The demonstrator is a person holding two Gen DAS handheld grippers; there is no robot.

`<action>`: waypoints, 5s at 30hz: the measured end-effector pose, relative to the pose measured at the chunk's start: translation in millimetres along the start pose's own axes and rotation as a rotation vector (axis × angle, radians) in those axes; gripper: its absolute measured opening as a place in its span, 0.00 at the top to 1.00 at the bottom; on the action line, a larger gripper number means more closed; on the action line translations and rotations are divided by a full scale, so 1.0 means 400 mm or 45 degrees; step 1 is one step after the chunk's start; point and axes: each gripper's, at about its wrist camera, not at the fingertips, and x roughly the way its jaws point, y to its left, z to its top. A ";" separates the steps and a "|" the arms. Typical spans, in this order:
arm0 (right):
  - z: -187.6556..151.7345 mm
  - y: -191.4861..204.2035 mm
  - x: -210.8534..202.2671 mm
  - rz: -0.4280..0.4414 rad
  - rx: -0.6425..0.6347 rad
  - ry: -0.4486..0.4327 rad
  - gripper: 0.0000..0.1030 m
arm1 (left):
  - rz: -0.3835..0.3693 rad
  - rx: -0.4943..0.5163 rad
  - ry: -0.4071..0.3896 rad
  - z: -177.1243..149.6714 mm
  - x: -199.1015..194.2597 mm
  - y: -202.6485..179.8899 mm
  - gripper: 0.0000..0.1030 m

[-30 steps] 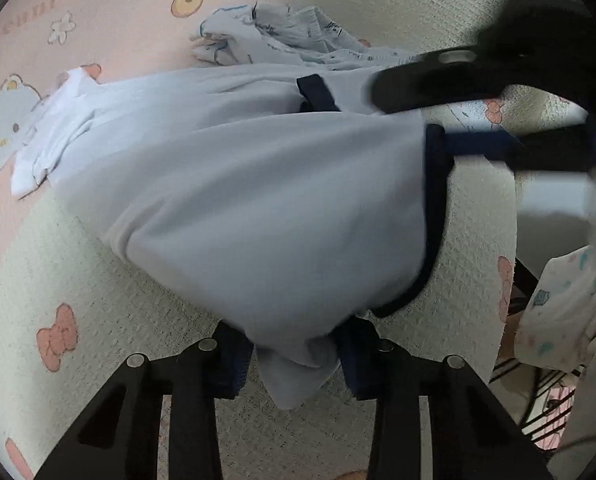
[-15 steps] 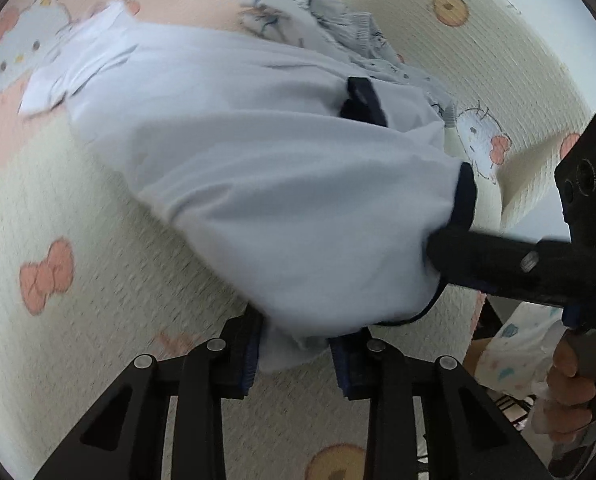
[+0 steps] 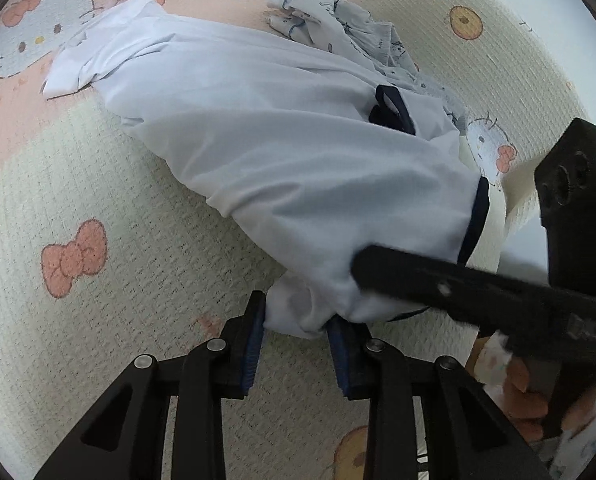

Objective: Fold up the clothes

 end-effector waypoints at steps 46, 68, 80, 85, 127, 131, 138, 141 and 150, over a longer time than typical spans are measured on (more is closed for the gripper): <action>-0.128 0.329 0.141 0.043 -0.550 0.290 0.38 | 0.144 -0.503 -0.208 -0.149 -0.332 0.328 0.18; -0.159 0.246 0.123 -0.306 -0.721 0.141 0.34 | 0.253 -0.169 -0.098 -0.141 -0.237 0.206 0.18; -0.224 0.249 0.174 -0.482 -0.938 0.042 0.33 | 0.403 -0.061 -0.034 -0.116 -0.143 0.227 0.18; -0.268 0.267 0.183 -0.607 -1.124 -0.016 0.33 | 0.591 0.095 -0.084 -0.128 -0.127 0.211 0.17; -0.346 0.303 0.306 -0.864 -1.535 -0.349 0.33 | 0.519 0.091 -0.114 -0.035 -0.124 0.216 0.68; -0.333 0.301 0.333 -1.012 -1.541 -0.336 0.80 | 0.556 0.061 -0.158 -0.049 -0.159 0.224 0.74; -0.312 0.316 0.239 -1.101 -1.402 -0.469 0.84 | 0.614 -0.060 -0.238 -0.052 -0.240 0.280 0.77; -0.284 0.305 0.203 -1.159 -1.333 -0.510 0.84 | 0.618 -0.195 -0.268 -0.047 -0.281 0.328 0.84; -0.247 0.265 0.094 -1.140 -1.119 -0.500 0.84 | 0.376 -0.478 -0.364 -0.094 -0.376 0.431 0.83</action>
